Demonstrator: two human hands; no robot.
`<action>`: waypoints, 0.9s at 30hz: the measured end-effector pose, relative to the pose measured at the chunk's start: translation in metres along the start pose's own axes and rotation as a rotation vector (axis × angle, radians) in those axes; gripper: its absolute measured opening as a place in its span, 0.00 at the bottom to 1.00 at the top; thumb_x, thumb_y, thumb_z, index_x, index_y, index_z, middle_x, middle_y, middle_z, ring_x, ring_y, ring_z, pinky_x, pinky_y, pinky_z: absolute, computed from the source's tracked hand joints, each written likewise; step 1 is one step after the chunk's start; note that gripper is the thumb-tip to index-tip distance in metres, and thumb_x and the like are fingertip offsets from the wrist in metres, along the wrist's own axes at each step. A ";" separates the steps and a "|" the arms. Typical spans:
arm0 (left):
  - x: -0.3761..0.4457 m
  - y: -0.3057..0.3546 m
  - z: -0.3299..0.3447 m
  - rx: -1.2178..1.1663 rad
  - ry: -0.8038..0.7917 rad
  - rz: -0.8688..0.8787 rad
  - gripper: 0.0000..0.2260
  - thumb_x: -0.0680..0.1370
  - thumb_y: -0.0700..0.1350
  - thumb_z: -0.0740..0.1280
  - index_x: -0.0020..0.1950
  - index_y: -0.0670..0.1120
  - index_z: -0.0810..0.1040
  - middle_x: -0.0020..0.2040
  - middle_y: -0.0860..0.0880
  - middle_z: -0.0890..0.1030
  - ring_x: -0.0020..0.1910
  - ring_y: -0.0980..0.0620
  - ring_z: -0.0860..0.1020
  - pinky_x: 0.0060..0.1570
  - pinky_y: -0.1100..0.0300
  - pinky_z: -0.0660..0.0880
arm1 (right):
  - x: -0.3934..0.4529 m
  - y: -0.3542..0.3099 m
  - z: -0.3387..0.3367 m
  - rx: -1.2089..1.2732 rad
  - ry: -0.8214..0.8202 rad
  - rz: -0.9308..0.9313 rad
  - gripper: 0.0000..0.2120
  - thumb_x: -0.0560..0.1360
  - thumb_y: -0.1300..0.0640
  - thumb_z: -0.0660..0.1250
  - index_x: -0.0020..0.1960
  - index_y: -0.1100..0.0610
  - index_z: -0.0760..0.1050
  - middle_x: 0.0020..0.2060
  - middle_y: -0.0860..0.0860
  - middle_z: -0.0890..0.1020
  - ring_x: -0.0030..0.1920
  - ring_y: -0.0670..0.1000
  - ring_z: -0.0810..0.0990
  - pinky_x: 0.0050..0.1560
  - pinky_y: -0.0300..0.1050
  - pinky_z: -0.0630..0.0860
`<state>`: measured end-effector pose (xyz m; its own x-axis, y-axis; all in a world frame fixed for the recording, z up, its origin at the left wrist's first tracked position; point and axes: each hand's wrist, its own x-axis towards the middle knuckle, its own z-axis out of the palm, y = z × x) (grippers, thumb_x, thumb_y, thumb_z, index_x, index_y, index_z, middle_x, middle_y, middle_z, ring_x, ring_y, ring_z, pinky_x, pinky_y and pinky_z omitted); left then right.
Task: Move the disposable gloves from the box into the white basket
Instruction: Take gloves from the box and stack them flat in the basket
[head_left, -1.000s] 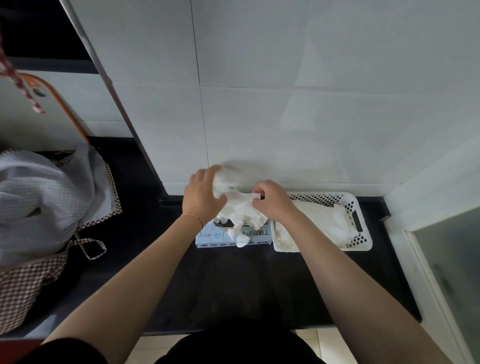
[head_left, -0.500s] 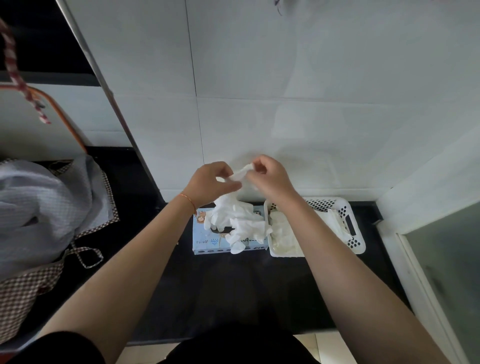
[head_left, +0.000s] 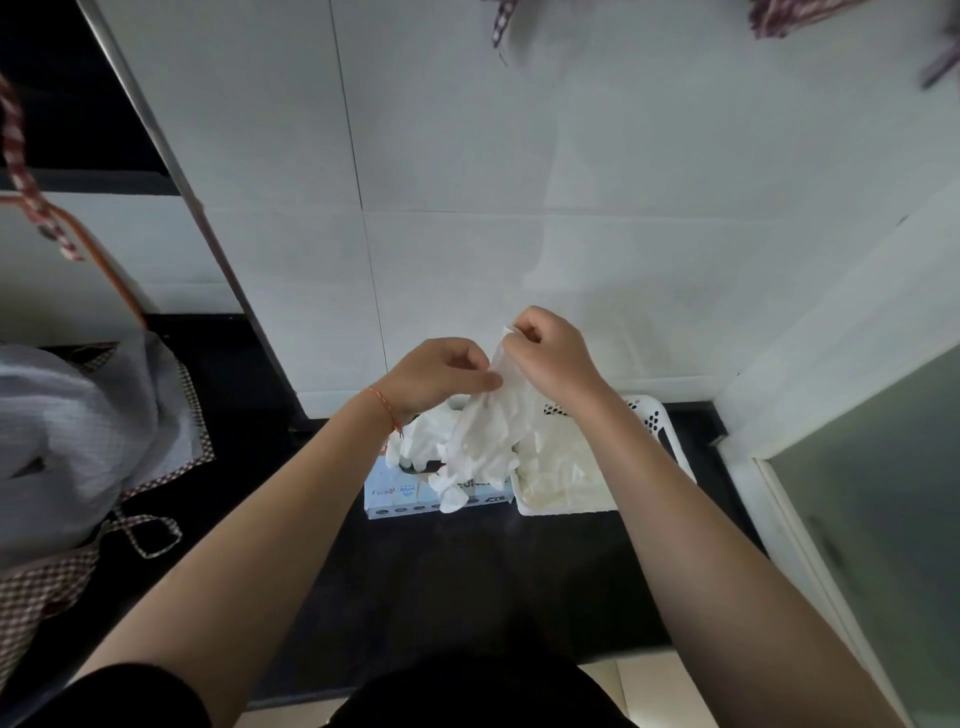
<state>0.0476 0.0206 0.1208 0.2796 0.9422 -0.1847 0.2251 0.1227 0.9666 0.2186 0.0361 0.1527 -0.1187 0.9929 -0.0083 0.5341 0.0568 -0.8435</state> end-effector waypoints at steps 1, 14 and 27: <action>0.000 -0.001 0.005 0.012 -0.008 -0.011 0.06 0.73 0.39 0.74 0.43 0.42 0.78 0.39 0.48 0.81 0.39 0.54 0.79 0.46 0.59 0.77 | -0.002 0.002 -0.003 -0.001 0.008 0.006 0.06 0.74 0.57 0.63 0.38 0.54 0.69 0.31 0.45 0.70 0.31 0.45 0.67 0.34 0.39 0.66; 0.029 -0.035 0.056 0.159 -0.099 -0.179 0.17 0.72 0.55 0.72 0.44 0.40 0.84 0.38 0.47 0.79 0.40 0.52 0.76 0.47 0.58 0.71 | -0.012 0.040 -0.065 0.035 0.221 0.150 0.05 0.73 0.58 0.63 0.44 0.60 0.73 0.35 0.49 0.75 0.32 0.44 0.71 0.34 0.36 0.68; 0.081 -0.071 0.097 0.539 -0.214 -0.298 0.10 0.77 0.46 0.70 0.40 0.41 0.77 0.35 0.50 0.72 0.37 0.50 0.70 0.38 0.59 0.68 | -0.007 0.173 -0.081 -0.090 -0.078 0.556 0.05 0.76 0.60 0.63 0.48 0.59 0.76 0.39 0.53 0.75 0.37 0.50 0.72 0.32 0.38 0.69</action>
<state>0.1451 0.0583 0.0199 0.2998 0.8024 -0.5161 0.7430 0.1429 0.6539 0.3801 0.0480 0.0504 0.1414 0.8654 -0.4807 0.6025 -0.4606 -0.6518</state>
